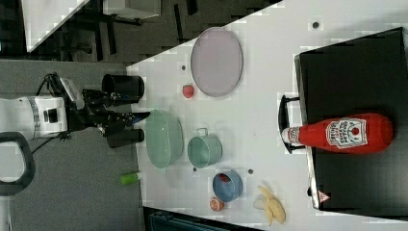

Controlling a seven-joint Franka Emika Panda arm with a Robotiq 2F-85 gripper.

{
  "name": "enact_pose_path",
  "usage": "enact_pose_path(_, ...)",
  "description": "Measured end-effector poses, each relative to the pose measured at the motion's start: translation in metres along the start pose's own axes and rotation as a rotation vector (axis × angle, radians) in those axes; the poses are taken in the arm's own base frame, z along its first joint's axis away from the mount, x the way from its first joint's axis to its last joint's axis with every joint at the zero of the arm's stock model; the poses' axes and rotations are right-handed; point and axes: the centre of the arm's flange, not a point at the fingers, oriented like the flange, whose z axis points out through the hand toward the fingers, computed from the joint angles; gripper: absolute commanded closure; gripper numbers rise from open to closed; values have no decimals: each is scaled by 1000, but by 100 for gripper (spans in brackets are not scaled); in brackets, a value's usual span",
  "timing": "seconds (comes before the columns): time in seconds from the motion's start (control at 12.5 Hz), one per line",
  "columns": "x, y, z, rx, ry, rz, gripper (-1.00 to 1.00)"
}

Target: Pick Ketchup from oven and place it on table.

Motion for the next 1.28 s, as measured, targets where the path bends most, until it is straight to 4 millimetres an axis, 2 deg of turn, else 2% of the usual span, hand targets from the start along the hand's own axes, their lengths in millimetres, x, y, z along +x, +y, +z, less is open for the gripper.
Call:
enact_pose_path(0.08,-17,16,7,-17,-72,23,-52)
enact_pose_path(0.16,-37,41,7,-51,-107,47,-67)
enact_pose_path(0.24,-55,65,-7,-82,-108,48,-94)
enact_pose_path(0.32,-65,77,-28,-41,-94,62,-100)
enact_pose_path(0.48,-73,89,-71,54,-48,73,-100)
enact_pose_path(0.56,-72,91,-86,76,-35,77,-100)
enact_pose_path(0.64,-67,92,-89,94,-36,87,-100)
enact_pose_path(0.72,-59,96,-84,98,-40,115,-100)
enact_pose_path(0.88,-20,120,-60,59,-43,193,-100)
enact_pose_path(0.96,29,157,-27,44,-72,320,-100)
enact_pose_path(1.04,50,173,-13,34,-89,374,-100)
enact_pose_path(1.12,79,189,7,24,-96,437,-100)
enact_pose_path(1.2,101,207,34,-21,-108,487,-100)
enact_pose_path(1.28,110,223,56,-34,-152,535,-100)
